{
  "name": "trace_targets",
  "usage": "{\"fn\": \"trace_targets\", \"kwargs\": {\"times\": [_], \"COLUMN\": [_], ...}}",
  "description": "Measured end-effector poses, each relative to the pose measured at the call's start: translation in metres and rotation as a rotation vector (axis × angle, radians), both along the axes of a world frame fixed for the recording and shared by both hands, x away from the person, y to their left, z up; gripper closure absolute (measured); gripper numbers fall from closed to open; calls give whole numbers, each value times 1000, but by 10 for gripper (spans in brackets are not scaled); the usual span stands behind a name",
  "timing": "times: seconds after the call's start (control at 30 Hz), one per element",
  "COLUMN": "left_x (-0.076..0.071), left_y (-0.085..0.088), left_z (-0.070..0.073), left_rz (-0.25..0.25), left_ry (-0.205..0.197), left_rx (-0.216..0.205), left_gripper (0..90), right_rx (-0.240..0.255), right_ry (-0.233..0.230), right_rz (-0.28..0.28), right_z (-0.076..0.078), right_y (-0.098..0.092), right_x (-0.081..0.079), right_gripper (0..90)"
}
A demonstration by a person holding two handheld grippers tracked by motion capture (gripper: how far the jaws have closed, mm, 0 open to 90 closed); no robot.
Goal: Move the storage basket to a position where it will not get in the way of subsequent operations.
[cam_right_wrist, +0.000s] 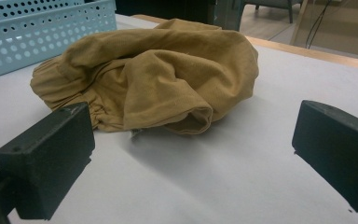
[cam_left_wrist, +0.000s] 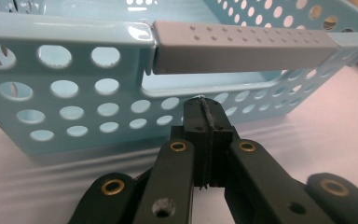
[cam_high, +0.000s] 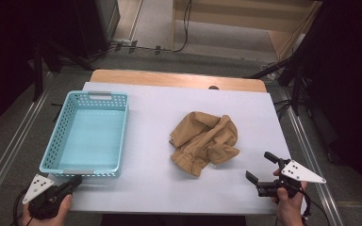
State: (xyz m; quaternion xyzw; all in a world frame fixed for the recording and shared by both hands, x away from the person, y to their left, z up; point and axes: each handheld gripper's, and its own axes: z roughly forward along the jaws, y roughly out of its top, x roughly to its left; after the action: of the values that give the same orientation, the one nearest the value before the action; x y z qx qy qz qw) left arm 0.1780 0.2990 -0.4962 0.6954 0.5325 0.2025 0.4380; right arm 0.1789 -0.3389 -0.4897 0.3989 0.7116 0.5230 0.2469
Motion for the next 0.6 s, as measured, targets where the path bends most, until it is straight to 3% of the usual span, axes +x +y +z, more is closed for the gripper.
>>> {"fn": "trace_targets", "kwargs": {"times": [0.6], "left_x": [16], "left_y": [-2], "left_z": [4], "left_rz": [35], "left_ry": [22], "left_rx": [11], "left_gripper": [899], "right_rx": [3], "right_ry": [4], "right_rz": [-3], "right_z": [0], "right_y": [0], "right_x": [0], "right_gripper": [0]}}
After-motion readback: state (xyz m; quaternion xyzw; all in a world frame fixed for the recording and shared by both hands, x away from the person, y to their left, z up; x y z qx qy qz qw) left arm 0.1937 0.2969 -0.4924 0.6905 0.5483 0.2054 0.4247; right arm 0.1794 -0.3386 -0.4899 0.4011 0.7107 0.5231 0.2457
